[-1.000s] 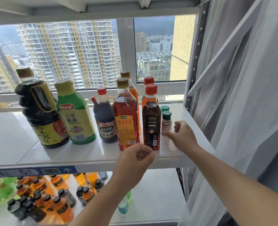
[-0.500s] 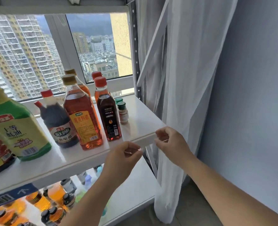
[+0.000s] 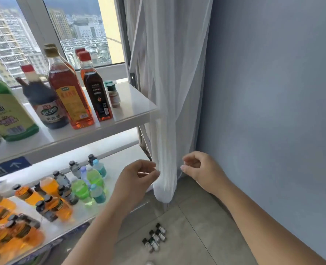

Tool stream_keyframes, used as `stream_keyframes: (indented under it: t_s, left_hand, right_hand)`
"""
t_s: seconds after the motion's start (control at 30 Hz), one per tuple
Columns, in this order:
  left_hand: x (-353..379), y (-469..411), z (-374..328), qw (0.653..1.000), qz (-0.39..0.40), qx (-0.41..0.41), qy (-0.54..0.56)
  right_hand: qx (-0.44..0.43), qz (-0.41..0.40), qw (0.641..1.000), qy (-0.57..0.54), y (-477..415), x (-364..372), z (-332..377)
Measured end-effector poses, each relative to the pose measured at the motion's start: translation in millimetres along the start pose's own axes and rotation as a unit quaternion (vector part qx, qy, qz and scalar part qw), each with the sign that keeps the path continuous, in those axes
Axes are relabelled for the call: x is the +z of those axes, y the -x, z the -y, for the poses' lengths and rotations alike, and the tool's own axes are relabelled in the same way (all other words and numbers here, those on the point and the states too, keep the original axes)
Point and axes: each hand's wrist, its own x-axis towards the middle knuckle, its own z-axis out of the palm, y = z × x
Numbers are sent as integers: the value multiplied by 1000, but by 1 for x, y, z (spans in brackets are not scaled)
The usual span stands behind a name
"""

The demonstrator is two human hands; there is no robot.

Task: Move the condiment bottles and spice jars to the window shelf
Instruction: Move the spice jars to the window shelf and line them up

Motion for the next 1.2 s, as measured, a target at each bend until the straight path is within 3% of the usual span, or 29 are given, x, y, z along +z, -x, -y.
stream_keyframes:
  t_s: [0.27,0.47,0.8,1.2]
  left_hand:
    - [22,98,1,998,66,8,-10]
    - [24,147,-12,988,137,64,-27]
    - [32,271,10,959,264,88,-44]
    - [107,405,-7,912,378,145,-63]
  right_hand:
    - [56,-32,997,-35,131,-7,-19]
    - [83,-126,988,-31,221,-16,-16]
    - [185,-195,963,-33,401,5,-16]
    - [243,-282,928,9,585,-27,-43]
